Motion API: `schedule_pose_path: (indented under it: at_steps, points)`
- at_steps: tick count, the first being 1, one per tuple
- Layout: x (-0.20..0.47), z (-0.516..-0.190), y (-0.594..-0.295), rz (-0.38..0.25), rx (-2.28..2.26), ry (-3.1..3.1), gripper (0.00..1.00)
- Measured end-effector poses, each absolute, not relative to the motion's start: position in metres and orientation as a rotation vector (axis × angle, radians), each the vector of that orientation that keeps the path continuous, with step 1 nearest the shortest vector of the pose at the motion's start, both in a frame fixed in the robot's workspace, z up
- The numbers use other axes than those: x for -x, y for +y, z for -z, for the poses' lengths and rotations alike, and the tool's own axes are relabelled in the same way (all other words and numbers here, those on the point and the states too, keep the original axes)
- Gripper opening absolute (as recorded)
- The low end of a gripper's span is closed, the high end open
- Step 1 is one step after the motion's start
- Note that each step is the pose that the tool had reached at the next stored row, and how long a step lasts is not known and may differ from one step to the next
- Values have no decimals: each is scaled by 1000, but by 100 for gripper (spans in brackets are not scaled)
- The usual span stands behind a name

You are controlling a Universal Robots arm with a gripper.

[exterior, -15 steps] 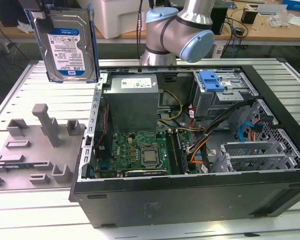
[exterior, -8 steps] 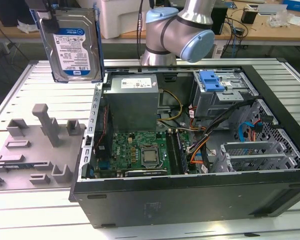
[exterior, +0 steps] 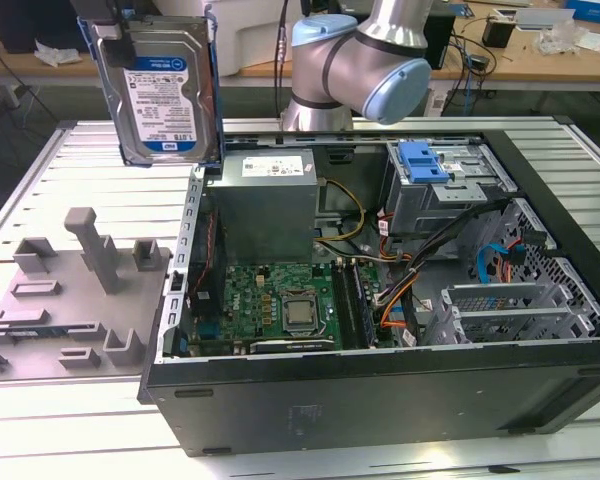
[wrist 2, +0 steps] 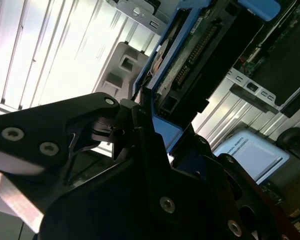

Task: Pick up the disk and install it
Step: 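Pick up the disk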

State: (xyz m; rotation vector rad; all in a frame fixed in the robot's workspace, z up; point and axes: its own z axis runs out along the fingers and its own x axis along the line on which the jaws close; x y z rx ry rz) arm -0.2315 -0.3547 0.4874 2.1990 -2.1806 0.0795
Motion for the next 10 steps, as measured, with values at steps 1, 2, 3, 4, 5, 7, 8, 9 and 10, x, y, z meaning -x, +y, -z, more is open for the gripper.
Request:
schedule_pose_path:
  at_steps: [1, 2, 3, 4, 5, 7, 8, 9, 10]
  points:
    - [230, -487, -355, -80, -2200, -2180, 36]
    - [227, -487, -355, -81, -2202, -2179, 36]
    - [225, -487, -356, -82, -2203, -2179, 36]
    - [222, -487, -357, -83, -2205, -2178, 36]
    - [219, -487, -357, -84, -2207, -2177, 36]
    - [215, -487, -359, -86, -2209, -2175, 36]
    - [213, -487, -359, -86, -2211, -2175, 36]
    - [211, -488, -360, -87, -2212, -2174, 36]
    - [209, -488, -361, -88, -2214, -2173, 36]
